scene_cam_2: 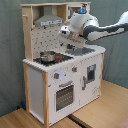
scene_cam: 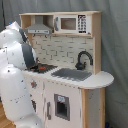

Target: Play with the kitchen

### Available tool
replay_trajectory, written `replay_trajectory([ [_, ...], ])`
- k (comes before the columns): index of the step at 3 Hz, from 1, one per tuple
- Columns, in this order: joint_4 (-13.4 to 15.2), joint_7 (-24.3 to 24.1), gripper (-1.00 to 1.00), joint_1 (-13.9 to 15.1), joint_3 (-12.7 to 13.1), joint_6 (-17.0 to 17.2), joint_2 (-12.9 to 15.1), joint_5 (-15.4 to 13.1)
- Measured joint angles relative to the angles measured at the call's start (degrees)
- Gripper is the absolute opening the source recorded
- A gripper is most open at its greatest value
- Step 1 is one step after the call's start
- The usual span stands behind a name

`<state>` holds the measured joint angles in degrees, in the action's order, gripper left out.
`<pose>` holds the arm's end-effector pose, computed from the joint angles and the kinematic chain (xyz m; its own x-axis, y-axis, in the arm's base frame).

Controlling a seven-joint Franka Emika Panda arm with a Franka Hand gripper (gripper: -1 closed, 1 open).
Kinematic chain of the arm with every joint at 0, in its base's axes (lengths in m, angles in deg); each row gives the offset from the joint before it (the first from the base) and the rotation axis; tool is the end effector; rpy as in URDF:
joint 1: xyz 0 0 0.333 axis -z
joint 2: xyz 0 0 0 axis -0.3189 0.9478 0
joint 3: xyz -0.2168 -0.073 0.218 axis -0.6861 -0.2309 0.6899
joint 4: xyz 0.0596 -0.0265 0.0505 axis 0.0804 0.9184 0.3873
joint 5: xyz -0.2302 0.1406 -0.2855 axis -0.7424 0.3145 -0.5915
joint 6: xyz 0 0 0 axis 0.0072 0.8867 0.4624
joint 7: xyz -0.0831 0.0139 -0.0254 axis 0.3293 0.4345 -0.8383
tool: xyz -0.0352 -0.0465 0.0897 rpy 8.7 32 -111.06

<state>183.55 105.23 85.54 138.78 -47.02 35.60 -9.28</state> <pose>0.4458 0.4109 0.5928 0.1964 0.9795 -0.0443 0.8578 -0.1498 0.4916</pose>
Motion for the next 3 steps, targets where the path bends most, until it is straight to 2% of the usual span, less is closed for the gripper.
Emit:
replay_trajectory([
  [2,-3.3,4.4,1.0,7.3,4.5,-0.6,-5.4,6.0],
  [3,-6.4,6.7,1.0,12.2,7.6,-0.7,-9.1,9.6],
])
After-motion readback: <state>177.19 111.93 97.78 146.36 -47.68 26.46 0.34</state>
